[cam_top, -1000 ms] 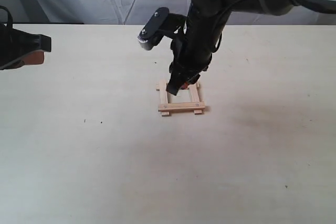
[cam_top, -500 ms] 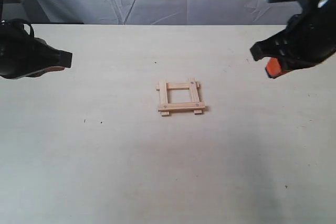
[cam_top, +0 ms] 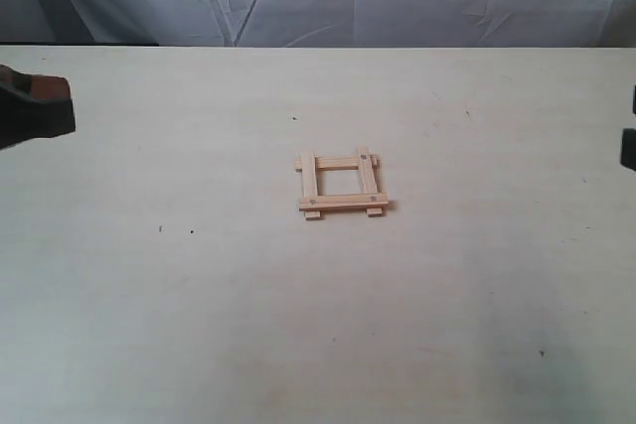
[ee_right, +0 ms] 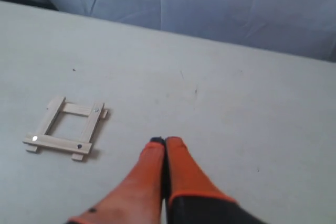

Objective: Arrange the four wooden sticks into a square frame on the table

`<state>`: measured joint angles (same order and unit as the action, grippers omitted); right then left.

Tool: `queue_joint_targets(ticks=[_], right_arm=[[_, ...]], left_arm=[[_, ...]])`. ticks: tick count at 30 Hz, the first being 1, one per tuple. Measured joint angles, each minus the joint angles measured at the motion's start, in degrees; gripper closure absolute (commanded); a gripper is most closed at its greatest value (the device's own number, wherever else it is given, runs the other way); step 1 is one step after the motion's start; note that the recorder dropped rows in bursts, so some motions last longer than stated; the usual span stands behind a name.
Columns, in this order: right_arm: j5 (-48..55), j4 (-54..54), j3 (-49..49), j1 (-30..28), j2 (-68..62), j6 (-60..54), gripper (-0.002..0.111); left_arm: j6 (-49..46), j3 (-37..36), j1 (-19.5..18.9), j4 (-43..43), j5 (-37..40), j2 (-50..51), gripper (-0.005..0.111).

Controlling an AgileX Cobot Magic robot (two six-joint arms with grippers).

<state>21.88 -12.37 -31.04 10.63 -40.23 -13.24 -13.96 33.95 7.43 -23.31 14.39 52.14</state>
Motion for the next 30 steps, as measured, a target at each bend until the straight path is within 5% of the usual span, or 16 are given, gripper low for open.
queue_joint_targets(ticks=[10,30], right_arm=[[1.9,0.0,3.2,0.0,14.7,0.0,0.108],[2.4,-0.1,3.6,-3.2,20.1,0.1,0.108]], left_arm=[[-0.2,-1.2,0.0,9.3,0.0,-6.5,0.107],[-0.2,-1.2,0.0,10.1,0.0,-6.6,0.107]])
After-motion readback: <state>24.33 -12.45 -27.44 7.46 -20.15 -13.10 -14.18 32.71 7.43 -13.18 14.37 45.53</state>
